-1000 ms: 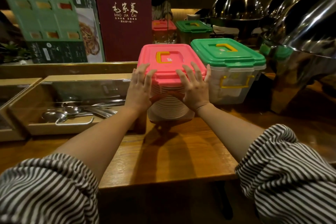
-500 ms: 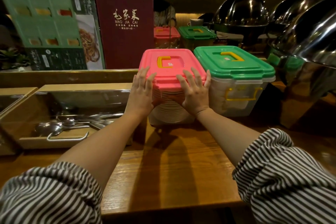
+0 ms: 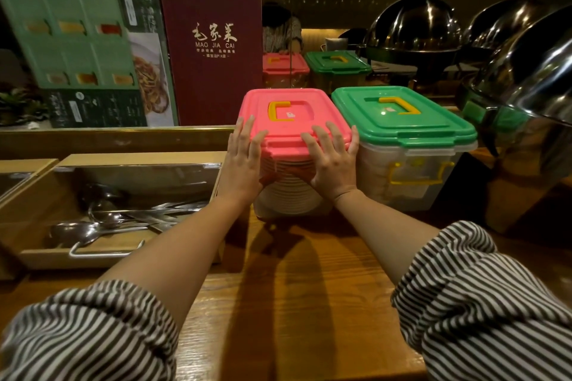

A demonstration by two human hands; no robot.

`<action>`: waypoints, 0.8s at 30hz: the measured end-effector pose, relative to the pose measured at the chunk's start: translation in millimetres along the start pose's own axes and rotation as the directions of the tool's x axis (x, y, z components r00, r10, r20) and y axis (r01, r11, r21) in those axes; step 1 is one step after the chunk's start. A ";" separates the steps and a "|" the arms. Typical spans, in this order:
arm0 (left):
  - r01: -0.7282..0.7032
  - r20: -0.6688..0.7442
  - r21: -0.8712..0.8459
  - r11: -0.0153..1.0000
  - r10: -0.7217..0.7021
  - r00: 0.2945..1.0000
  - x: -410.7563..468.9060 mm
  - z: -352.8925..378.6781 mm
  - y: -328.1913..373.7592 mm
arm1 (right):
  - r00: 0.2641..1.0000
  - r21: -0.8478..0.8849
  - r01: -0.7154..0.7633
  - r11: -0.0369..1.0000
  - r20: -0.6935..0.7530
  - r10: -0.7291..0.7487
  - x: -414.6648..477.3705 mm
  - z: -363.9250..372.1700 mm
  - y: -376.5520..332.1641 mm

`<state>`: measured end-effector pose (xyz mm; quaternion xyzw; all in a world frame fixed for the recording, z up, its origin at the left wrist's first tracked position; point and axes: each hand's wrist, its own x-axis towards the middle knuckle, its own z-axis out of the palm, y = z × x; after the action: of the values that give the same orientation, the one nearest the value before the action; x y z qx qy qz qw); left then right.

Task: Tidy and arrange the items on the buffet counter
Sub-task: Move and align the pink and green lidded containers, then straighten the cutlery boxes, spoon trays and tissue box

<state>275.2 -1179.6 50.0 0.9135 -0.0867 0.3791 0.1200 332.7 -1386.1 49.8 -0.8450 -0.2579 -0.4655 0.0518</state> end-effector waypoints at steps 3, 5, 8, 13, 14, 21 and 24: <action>0.000 -0.001 -0.006 1.000 0.000 1.000 -0.4 -0.2 -0.7 | 1.000 -0.002 0.001 1.000 -0.008 -0.001 -0.5 -0.6 0.2; 0.009 0.006 0.000 1.000 -0.009 1.000 -0.4 -0.8 0.4 | 1.000 0.003 -0.005 1.000 0.006 0.005 -0.1 -1.5 -1.1; 0.026 0.042 0.028 0.999 -0.027 0.999 -1.6 -4.6 2.7 | 0.998 0.021 -0.022 1.000 0.051 0.021 0.5 -5.8 -2.9; 0.037 0.191 0.069 0.997 -0.050 0.980 -2.9 -21.5 7.1 | 0.991 0.055 -0.031 0.998 0.128 0.023 0.9 -20.2 -7.5; 0.045 0.226 0.064 0.997 -0.059 0.972 -3.0 -26.6 8.5 | 0.988 0.055 -0.056 0.997 0.146 0.048 1.7 -24.6 -11.1; 0.120 0.243 -0.021 0.993 -0.111 0.964 -31.8 -75.2 -6.9 | 0.987 0.213 -0.141 0.967 0.102 0.122 -1.8 -42.3 -60.0; 0.226 0.171 -0.034 0.974 -0.217 0.961 -59.5 -100.0 -27.6 | 0.999 0.281 -0.034 0.959 0.032 0.026 -2.0 -47.8 -98.7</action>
<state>173.4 -1120.7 71.6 0.9423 -0.0038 0.2835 0.1781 247.7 -1317.4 59.9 -0.8392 -0.3096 -0.4114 0.1749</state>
